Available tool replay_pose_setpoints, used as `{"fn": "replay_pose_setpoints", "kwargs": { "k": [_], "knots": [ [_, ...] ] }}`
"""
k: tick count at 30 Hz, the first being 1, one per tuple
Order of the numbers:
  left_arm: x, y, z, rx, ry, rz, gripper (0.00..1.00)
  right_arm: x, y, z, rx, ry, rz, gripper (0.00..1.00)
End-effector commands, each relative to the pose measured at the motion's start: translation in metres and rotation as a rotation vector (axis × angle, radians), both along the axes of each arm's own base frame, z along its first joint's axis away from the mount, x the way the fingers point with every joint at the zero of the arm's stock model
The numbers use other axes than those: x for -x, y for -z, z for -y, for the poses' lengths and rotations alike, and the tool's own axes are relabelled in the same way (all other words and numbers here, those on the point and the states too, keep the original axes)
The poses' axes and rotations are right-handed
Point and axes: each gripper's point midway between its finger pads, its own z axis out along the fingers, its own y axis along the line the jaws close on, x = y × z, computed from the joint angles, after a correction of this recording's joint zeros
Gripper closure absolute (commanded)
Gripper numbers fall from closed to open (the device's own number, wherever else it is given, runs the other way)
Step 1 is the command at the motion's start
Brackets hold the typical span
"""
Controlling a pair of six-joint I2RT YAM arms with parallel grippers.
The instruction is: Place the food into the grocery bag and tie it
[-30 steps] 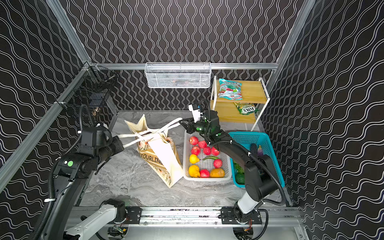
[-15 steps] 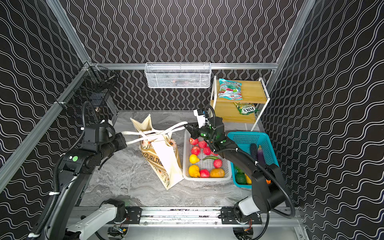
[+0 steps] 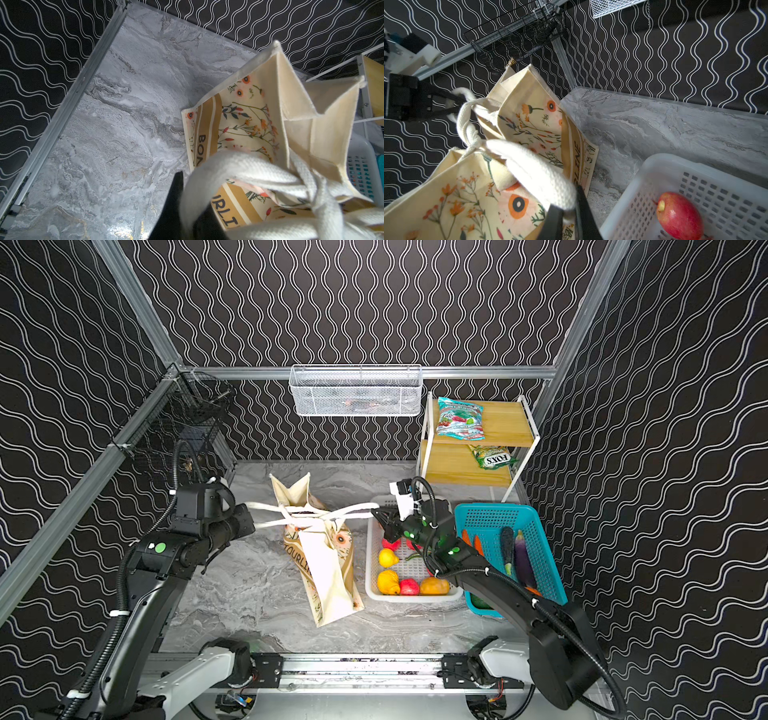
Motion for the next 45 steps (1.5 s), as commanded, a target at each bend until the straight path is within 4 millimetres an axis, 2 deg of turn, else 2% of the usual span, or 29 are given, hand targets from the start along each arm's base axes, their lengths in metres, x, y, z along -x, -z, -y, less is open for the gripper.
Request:
{"fn": "replay_pose_setpoints", "kwargs": {
  "k": [1, 5, 7, 8, 11, 16, 22, 29, 36, 40, 45],
  "knots": [
    [0.026, -0.003, -0.075, -0.233, -0.321, -0.04, 1.0, -0.032, 0.036, 0.058, 0.142, 0.313, -0.068, 1.0],
    [0.037, -0.001, -0.085, -0.227, -0.363, -0.052, 1.0, -0.036, 0.039, 0.077, 0.146, 0.363, -0.083, 1.0],
    [0.042, -0.001, -0.089, -0.224, -0.374, -0.056, 1.0, -0.037, 0.04, 0.08, 0.148, 0.37, -0.087, 1.0],
    [0.046, -0.001, -0.09, -0.226, -0.38, -0.058, 1.0, -0.044, 0.04, 0.091, 0.146, 0.4, -0.09, 1.0],
    [0.056, -0.002, -0.093, -0.232, -0.39, -0.059, 1.0, -0.051, 0.036, 0.095, 0.145, 0.414, -0.081, 1.0],
    [0.066, -0.005, -0.092, -0.22, -0.387, -0.057, 1.0, -0.072, 0.02, 0.083, 0.138, 0.391, -0.056, 1.0],
    [0.074, -0.008, -0.09, -0.203, -0.383, -0.054, 1.0, -0.111, -0.005, 0.061, 0.117, 0.357, -0.005, 1.0],
    [0.089, -0.009, -0.098, -0.25, -0.406, -0.061, 1.0, -0.147, -0.007, 0.044, 0.136, 0.345, 0.001, 1.0],
    [0.094, -0.008, -0.1, -0.268, -0.412, -0.073, 1.0, -0.159, 0.006, 0.05, 0.158, 0.374, -0.015, 1.0],
    [0.096, -0.003, -0.099, -0.264, -0.408, -0.083, 1.0, -0.165, 0.007, 0.055, 0.164, 0.389, -0.016, 1.0],
    [0.101, -0.001, -0.101, -0.281, -0.408, -0.093, 1.0, -0.18, 0.005, 0.052, 0.19, 0.381, -0.003, 1.0]
  ]
}}
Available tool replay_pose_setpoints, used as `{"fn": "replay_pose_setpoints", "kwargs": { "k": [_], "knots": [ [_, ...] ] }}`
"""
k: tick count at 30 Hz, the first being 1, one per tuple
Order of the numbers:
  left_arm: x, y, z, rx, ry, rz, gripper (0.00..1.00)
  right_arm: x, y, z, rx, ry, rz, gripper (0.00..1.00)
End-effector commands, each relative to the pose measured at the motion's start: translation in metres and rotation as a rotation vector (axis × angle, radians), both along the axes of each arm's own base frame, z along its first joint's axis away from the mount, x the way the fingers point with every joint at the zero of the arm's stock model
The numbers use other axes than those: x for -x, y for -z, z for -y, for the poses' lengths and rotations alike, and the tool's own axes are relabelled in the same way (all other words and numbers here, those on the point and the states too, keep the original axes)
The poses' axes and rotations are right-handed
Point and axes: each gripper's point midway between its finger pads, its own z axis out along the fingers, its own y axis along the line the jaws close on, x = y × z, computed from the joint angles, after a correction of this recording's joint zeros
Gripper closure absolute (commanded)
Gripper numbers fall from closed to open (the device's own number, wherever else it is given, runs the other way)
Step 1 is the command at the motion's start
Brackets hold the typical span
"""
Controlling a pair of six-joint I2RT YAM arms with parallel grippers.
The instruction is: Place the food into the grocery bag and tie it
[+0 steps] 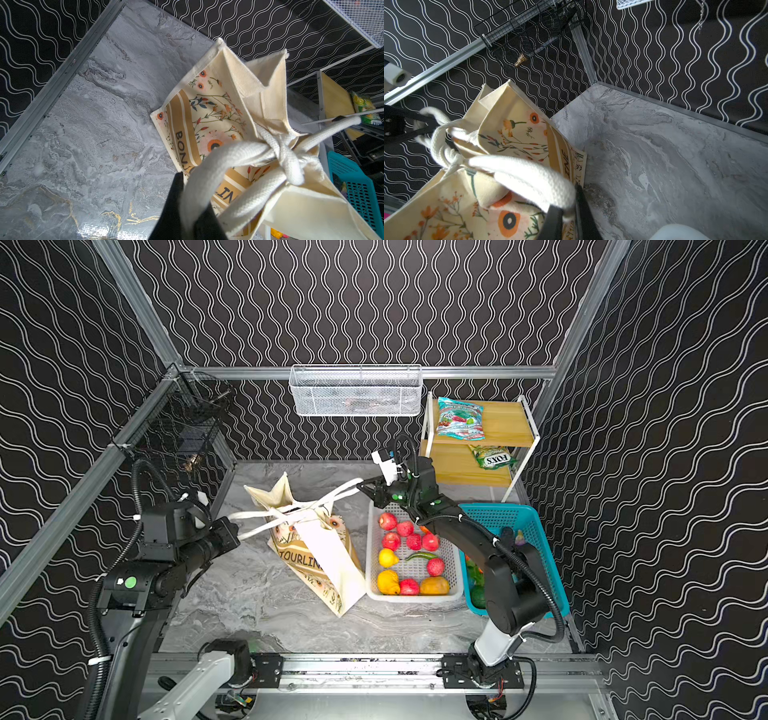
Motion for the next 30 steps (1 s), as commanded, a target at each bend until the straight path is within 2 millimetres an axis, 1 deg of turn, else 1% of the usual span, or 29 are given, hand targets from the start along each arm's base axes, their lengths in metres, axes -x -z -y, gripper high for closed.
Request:
{"fn": "replay_pose_setpoints", "kwargs": {
  "k": [1, 4, 12, 16, 18, 19, 22, 26, 30],
  "knots": [
    [0.055, 0.011, -0.093, -0.399, -0.375, -0.178, 1.0, -0.095, 0.015, 0.097, 0.181, 0.59, 0.063, 1.0],
    [0.057, 0.012, -0.095, -0.431, -0.37, -0.195, 1.0, -0.105, 0.015, 0.093, 0.201, 0.585, 0.07, 1.0],
    [0.054, 0.027, -0.095, -0.521, -0.303, -0.282, 1.0, -0.122, 0.014, 0.093, 0.255, 0.6, 0.101, 1.0],
    [0.055, 0.026, -0.096, -0.561, -0.304, -0.303, 1.0, -0.131, 0.016, 0.091, 0.285, 0.597, 0.114, 1.0],
    [0.056, 0.026, -0.097, -0.566, -0.305, -0.307, 1.0, -0.135, 0.008, 0.09, 0.288, 0.596, 0.13, 1.0],
    [0.057, 0.026, -0.096, -0.562, -0.304, -0.304, 1.0, -0.141, 0.02, 0.087, 0.306, 0.591, 0.114, 1.0],
    [0.06, 0.023, -0.097, -0.56, -0.308, -0.293, 1.0, -0.148, 0.02, 0.084, 0.311, 0.587, 0.114, 1.0],
    [0.062, 0.024, -0.093, -0.537, -0.296, -0.285, 1.0, -0.152, 0.019, 0.081, 0.301, 0.582, 0.11, 1.0],
    [0.06, 0.033, -0.088, -0.5, -0.278, -0.301, 1.0, -0.148, 0.021, 0.078, 0.29, 0.571, 0.106, 0.99]
  ]
}}
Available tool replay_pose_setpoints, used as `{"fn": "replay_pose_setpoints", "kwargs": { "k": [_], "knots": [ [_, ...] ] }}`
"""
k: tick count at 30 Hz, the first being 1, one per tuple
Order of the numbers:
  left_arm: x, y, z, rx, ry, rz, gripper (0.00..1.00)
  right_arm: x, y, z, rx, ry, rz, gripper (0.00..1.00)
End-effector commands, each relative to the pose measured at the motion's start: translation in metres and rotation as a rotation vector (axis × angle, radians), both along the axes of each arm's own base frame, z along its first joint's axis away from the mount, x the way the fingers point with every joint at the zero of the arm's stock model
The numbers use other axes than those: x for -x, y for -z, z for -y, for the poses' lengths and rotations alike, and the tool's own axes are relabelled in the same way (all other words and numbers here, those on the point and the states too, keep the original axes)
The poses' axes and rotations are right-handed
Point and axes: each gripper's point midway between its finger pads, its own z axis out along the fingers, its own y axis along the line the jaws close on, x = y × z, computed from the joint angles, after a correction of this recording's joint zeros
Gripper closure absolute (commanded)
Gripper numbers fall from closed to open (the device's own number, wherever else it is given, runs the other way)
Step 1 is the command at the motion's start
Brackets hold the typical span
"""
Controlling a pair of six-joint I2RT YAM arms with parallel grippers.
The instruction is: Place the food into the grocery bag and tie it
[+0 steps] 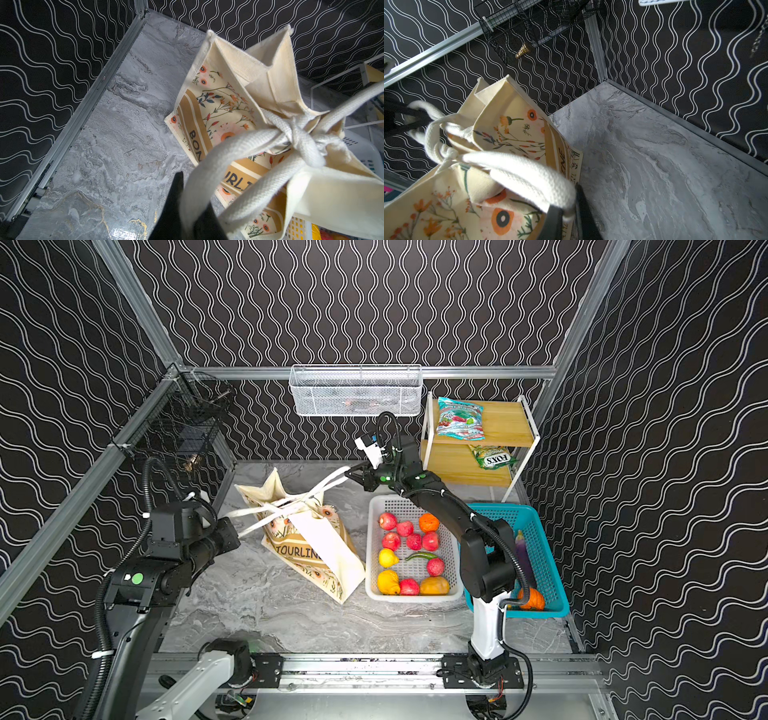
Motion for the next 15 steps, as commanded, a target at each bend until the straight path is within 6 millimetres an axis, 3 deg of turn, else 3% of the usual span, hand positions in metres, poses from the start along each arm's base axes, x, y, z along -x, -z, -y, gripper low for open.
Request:
{"fn": "replay_pose_setpoints", "kwargs": {
  "k": [1, 9, 12, 13, 15],
  "knots": [
    [0.065, 0.026, -0.072, -0.338, -0.27, -0.264, 1.0, -0.103, 0.018, 0.112, 0.216, 0.687, 0.117, 0.99],
    [0.056, 0.028, -0.062, -0.263, -0.25, -0.235, 1.0, -0.09, 0.011, 0.113, 0.19, 0.674, 0.125, 0.9],
    [0.051, 0.026, -0.057, -0.237, -0.237, -0.216, 0.98, -0.085, 0.017, 0.107, 0.184, 0.653, 0.114, 0.86],
    [0.049, 0.026, -0.055, -0.226, -0.23, -0.208, 0.97, -0.078, 0.002, 0.105, 0.166, 0.645, 0.141, 0.85],
    [0.046, 0.026, -0.052, -0.209, -0.219, -0.2, 0.97, -0.072, 0.001, 0.099, 0.167, 0.632, 0.15, 0.8]
  ]
}}
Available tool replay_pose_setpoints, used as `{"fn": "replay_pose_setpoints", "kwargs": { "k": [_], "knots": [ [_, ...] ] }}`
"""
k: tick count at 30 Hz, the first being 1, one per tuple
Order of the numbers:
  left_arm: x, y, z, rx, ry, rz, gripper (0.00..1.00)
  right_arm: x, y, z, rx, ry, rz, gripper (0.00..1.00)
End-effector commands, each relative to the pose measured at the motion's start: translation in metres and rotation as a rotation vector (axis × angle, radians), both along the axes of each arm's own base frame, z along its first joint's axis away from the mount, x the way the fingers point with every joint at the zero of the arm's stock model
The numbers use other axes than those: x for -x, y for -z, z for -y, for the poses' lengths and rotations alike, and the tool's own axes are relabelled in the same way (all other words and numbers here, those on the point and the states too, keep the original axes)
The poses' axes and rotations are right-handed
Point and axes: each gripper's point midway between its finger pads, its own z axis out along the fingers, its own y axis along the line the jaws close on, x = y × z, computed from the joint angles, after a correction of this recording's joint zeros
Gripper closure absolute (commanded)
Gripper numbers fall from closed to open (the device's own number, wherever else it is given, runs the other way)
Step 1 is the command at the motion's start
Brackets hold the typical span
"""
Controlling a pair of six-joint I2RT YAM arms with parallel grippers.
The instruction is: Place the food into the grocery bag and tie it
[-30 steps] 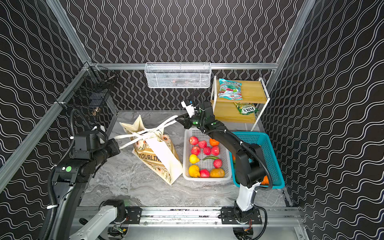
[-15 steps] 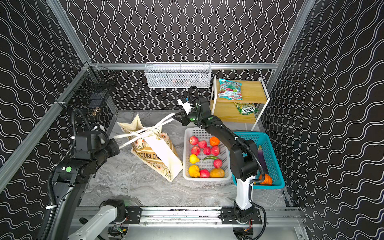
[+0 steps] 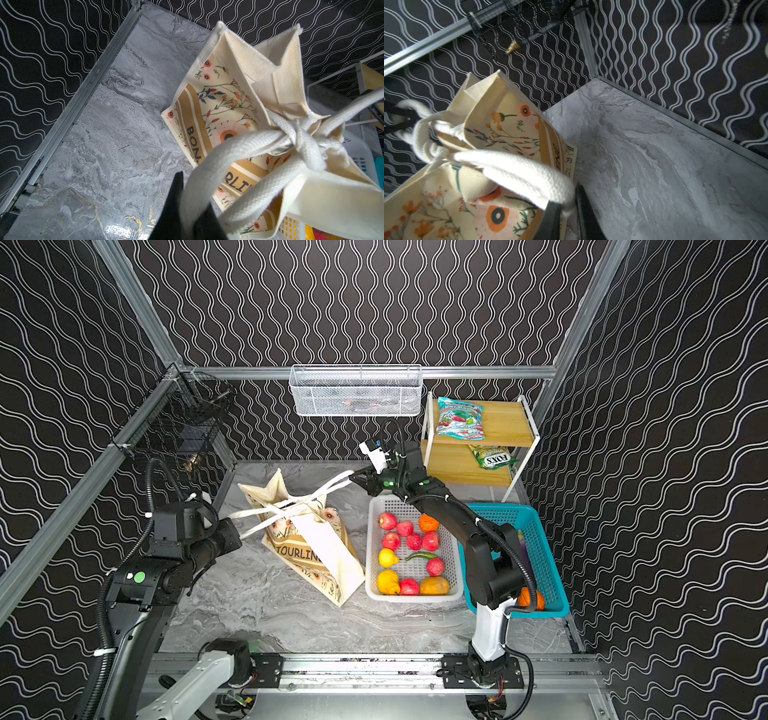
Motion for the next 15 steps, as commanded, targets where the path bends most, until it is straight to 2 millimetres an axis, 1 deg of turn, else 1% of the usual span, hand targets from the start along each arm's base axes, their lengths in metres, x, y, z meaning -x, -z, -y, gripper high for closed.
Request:
{"fn": "replay_pose_setpoints", "kwargs": {
  "k": [1, 4, 9, 13, 15],
  "knots": [
    [0.04, 0.019, -0.045, -0.194, -0.174, -0.169, 0.95, -0.057, -0.006, 0.069, 0.1, 0.423, 0.108, 0.8],
    [0.036, 0.02, -0.04, -0.169, -0.156, -0.161, 0.9, -0.051, -0.008, 0.066, 0.091, 0.415, 0.115, 0.73],
    [0.034, 0.017, -0.036, -0.152, -0.134, -0.144, 0.73, -0.044, -0.015, 0.065, 0.082, 0.406, 0.124, 0.7],
    [0.031, 0.016, -0.031, -0.133, -0.116, -0.131, 0.64, -0.037, -0.024, 0.062, 0.075, 0.396, 0.14, 0.67],
    [0.029, 0.013, -0.028, -0.12, -0.101, -0.116, 0.61, -0.033, -0.029, 0.062, 0.072, 0.396, 0.149, 0.66]
  ]
}}
